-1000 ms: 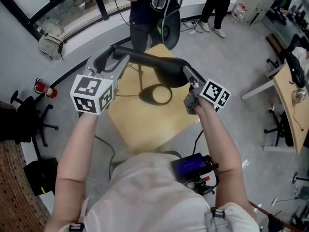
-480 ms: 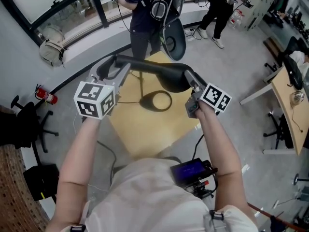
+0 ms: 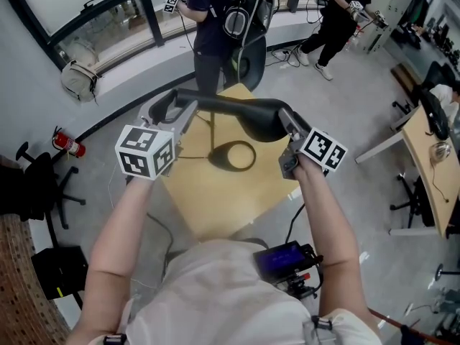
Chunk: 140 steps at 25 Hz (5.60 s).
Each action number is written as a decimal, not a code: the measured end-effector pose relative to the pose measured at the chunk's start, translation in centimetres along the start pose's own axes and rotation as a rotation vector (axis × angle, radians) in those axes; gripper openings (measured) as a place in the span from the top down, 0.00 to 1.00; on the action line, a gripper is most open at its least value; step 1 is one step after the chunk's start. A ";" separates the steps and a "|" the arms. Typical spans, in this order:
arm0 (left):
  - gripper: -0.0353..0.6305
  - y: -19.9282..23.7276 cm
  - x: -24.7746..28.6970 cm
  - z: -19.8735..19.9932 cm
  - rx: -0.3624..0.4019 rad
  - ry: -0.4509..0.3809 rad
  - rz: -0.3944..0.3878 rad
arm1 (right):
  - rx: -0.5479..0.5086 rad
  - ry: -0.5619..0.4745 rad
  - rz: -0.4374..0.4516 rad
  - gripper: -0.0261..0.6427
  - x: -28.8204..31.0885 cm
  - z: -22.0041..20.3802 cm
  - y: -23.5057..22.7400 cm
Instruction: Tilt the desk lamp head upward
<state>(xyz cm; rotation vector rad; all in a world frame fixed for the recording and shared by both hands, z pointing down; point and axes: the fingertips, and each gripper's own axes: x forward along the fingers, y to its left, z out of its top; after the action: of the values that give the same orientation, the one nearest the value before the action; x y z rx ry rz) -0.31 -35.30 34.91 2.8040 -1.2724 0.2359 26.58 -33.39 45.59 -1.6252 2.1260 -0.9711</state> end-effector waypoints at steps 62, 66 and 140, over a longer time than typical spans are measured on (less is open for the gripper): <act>0.60 1.5 -0.9 -3.4 -0.312 -0.049 -0.035 | -0.486 -0.056 -0.098 0.60 -1.1 8.2 8.1; 0.60 1.5 -0.7 -3.4 -0.317 -0.046 -0.035 | -0.494 -0.056 -0.102 0.60 -1.0 8.5 8.5; 0.61 -4.1 3.6 -13.4 -0.183 0.227 -0.222 | -1.155 -0.167 0.026 0.59 -0.1 10.4 27.1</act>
<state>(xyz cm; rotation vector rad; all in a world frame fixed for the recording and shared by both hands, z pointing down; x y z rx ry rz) 3.55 -33.76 48.73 2.6421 -0.8801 0.3908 12.89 -33.12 19.97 -1.9416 2.7167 0.5728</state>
